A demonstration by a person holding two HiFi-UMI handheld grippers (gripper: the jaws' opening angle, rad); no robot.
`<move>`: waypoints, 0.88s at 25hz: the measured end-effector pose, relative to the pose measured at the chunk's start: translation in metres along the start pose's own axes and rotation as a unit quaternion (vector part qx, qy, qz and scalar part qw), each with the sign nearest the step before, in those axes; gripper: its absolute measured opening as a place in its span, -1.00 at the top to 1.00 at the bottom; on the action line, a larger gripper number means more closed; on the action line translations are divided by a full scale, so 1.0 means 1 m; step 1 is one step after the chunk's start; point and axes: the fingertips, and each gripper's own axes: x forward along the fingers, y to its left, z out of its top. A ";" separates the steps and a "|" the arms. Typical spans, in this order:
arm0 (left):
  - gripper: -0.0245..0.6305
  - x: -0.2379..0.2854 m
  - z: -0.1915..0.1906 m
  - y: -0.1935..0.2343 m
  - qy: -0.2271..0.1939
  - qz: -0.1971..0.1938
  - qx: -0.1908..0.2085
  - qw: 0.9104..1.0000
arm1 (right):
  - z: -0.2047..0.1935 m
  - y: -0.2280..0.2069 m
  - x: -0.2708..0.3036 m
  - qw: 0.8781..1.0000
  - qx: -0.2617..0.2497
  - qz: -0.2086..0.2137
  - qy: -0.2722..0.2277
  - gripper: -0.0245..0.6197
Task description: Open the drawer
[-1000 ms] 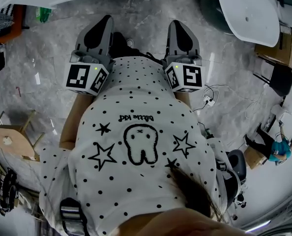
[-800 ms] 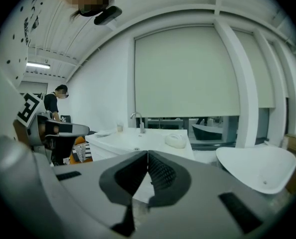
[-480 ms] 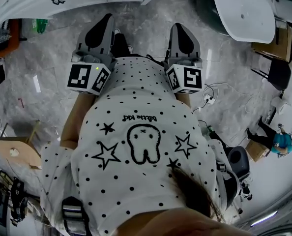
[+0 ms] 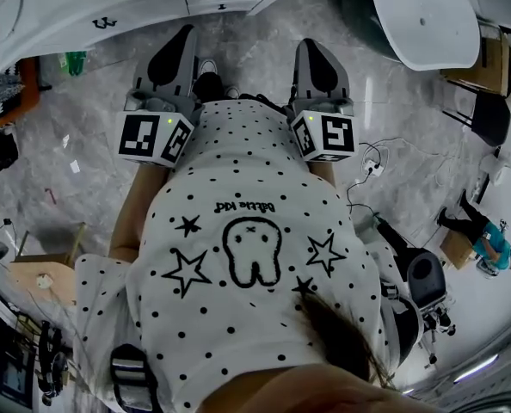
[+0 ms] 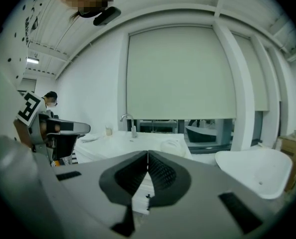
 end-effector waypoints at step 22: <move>0.91 0.006 0.007 0.051 0.015 0.045 0.018 0.999 | 0.003 0.014 0.060 1.000 0.016 0.024 0.007 0.88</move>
